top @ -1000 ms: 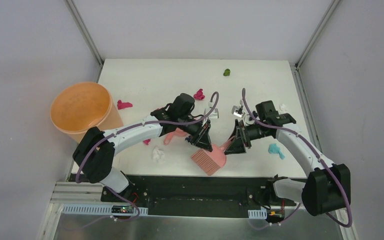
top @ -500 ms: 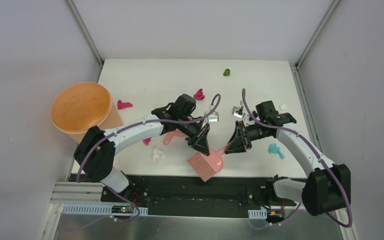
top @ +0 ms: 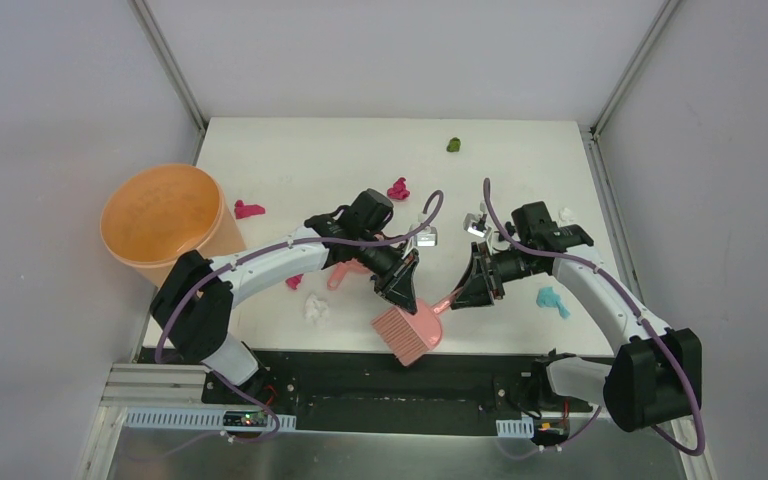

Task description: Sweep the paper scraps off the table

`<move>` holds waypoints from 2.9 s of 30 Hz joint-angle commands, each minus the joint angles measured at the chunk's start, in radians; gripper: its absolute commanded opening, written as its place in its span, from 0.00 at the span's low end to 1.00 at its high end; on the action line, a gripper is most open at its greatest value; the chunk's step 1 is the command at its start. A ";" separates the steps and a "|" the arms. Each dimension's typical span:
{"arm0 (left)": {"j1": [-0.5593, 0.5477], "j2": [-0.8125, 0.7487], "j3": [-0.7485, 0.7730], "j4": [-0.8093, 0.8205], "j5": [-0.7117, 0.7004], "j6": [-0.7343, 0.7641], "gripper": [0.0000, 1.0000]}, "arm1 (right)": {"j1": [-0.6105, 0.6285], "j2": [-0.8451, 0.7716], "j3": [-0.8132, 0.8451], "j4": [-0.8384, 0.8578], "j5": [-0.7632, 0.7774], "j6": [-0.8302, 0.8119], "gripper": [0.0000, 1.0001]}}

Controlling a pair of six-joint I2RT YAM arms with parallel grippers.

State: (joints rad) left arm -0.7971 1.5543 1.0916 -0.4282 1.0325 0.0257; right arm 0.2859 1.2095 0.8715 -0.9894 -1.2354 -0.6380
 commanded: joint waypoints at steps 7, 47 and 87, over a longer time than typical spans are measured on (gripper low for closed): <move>0.002 0.014 0.033 -0.010 0.063 0.017 0.00 | 0.003 -0.016 0.046 0.010 -0.016 -0.040 0.31; 0.014 -0.203 -0.146 -0.181 -1.300 -0.211 0.64 | -0.241 -0.063 -0.003 0.351 0.245 0.350 0.00; 0.128 -0.341 -0.153 -0.201 -1.511 -0.243 0.00 | 0.049 0.039 0.251 0.291 0.435 0.526 0.00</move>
State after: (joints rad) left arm -0.7094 1.3308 0.9588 -0.6842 -0.3584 -0.1913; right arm 0.2386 1.1801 0.9588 -0.6807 -0.8108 -0.1833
